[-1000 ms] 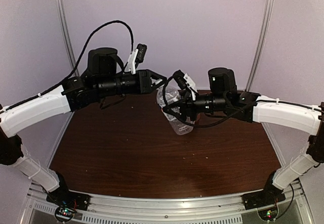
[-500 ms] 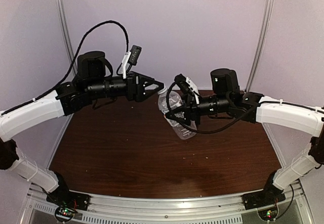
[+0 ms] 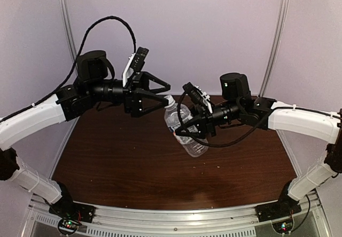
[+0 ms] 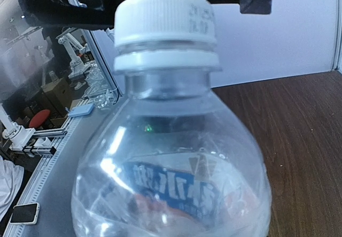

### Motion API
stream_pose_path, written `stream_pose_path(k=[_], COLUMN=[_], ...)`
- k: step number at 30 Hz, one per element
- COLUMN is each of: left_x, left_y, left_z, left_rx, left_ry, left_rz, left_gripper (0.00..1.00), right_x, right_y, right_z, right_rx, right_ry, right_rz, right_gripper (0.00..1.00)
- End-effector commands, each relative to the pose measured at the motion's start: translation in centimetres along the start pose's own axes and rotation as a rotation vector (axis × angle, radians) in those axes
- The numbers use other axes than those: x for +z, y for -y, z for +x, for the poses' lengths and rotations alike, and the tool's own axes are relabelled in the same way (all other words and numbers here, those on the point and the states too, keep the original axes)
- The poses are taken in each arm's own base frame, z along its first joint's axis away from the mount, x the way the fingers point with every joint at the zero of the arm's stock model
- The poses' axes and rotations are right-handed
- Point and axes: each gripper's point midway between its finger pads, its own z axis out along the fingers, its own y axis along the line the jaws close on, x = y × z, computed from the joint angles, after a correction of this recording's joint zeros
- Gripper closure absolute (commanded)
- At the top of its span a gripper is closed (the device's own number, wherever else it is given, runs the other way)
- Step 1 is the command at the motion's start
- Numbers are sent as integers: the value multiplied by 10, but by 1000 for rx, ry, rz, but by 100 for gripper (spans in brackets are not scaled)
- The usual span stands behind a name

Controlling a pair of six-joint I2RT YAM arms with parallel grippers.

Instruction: Unscrew the bottle caps

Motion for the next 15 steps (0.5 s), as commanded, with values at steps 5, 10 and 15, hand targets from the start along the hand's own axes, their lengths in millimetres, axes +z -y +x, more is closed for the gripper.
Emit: stream_pose_path(k=[5,10,15], left_x=[11,14,16], left_y=[14,14,12], left_z=[-12,-9,-5], left_rx=[40,15,-4], left_ry=[29,29,26], left_rz=[182,206,212], left_gripper=[32,48,62], right_x=[3,4,5], right_y=[-21,-21,-20], right_z=[-18,-17,-16], right_rx=[-6,-2,-1], right_ry=[38,36,34], right_rz=[-114,-113,-110], right_gripper=[57,57,57])
